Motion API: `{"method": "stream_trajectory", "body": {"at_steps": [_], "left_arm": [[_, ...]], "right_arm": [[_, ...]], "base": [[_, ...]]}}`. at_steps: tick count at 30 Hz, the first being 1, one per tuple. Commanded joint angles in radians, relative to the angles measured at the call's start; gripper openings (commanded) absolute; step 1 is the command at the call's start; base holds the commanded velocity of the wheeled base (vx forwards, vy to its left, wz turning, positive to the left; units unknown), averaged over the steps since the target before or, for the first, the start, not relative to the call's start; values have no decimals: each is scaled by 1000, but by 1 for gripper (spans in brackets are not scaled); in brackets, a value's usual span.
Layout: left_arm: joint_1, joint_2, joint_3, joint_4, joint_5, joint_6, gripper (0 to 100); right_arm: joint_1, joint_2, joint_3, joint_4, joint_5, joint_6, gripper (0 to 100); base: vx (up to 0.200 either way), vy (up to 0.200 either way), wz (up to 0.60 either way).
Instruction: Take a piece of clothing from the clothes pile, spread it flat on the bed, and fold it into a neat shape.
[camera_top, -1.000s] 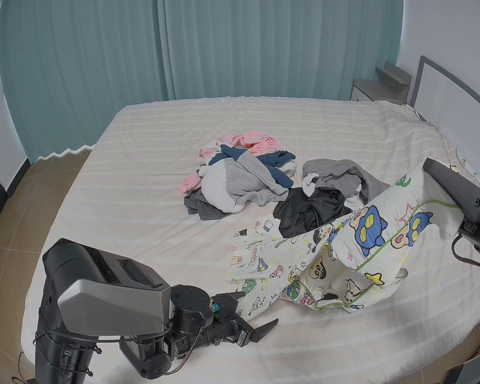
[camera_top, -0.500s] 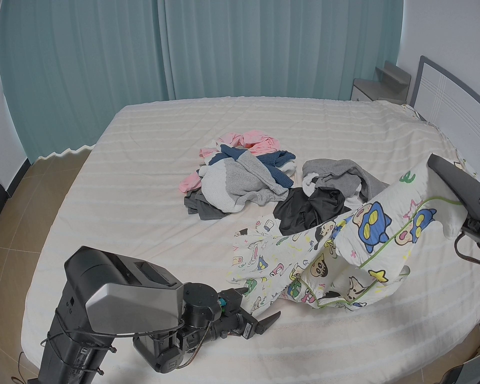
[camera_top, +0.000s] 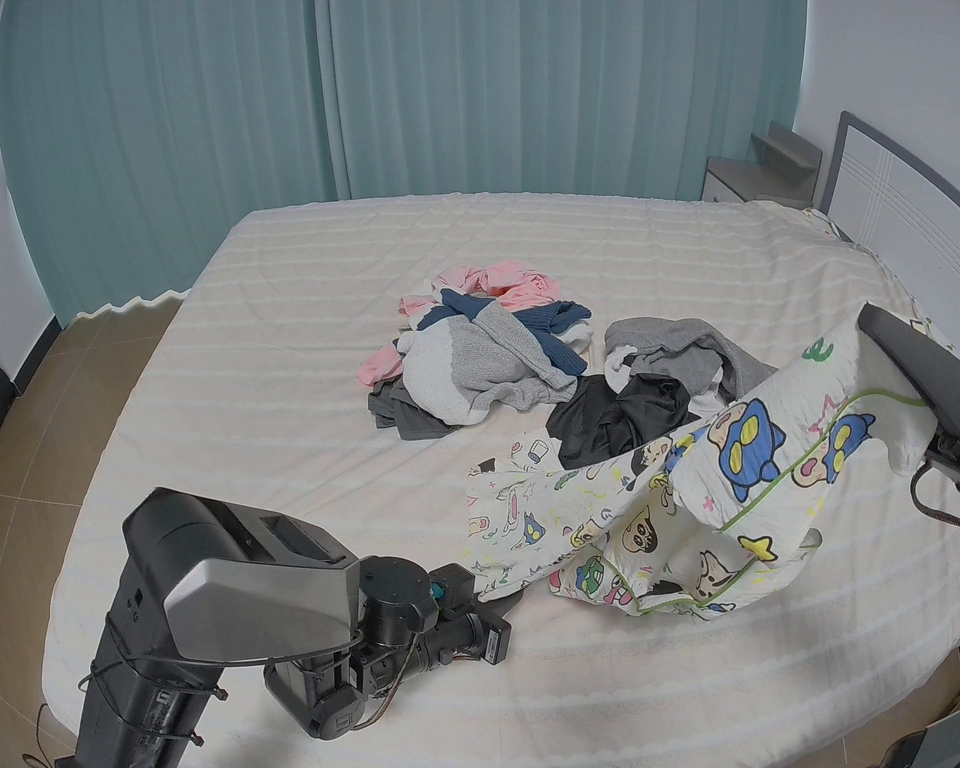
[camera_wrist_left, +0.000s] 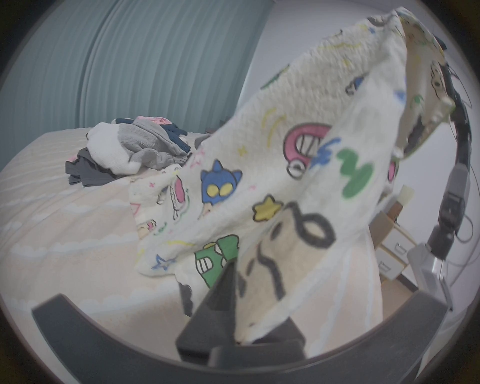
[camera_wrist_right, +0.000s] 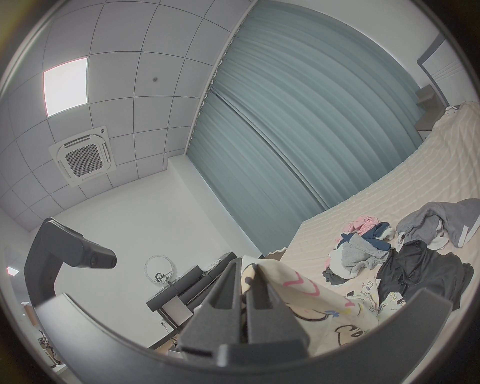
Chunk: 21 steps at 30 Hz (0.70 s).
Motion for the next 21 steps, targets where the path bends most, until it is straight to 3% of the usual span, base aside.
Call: {"method": "stream_trajectory", "body": {"at_steps": [1, 4, 8, 10, 11, 15, 18, 21], "left_arm": [[7, -154, 24, -19, 49, -99, 0], [24, -273, 76, -19, 103, -139, 0], [53, -411, 170, -19, 124, -141, 0], [53, -411, 170, -19, 124, -141, 0], [59, -513, 246, -19, 140, -142, 0], [59, -691, 358, -19, 187, -147, 0], [59, -796, 401, -19, 246, -164, 0], [61, -890, 421, -19, 292, -187, 0]], "right_arm": [[-11, 2, 3, -1, -2, 0, 0], [-48, 0, 2, -1, -5, -1, 0], [-120, -4, 6, 6, -4, -7, 0], [-120, -4, 6, 6, -4, -7, 0], [-182, -27, 3, 67, -2, -15, 0], [-269, -87, 5, 188, 5, -23, 0], [-340, -144, 23, 194, 51, -15, 0], [-410, -201, 55, 196, 140, -12, 0]], "base": [[0, 0, 0], [0, 0, 0], [0, 0, 0], [0, 0, 0], [0, 0, 0], [0, 0, 0], [0, 0, 0], [0, 0, 0]]}}
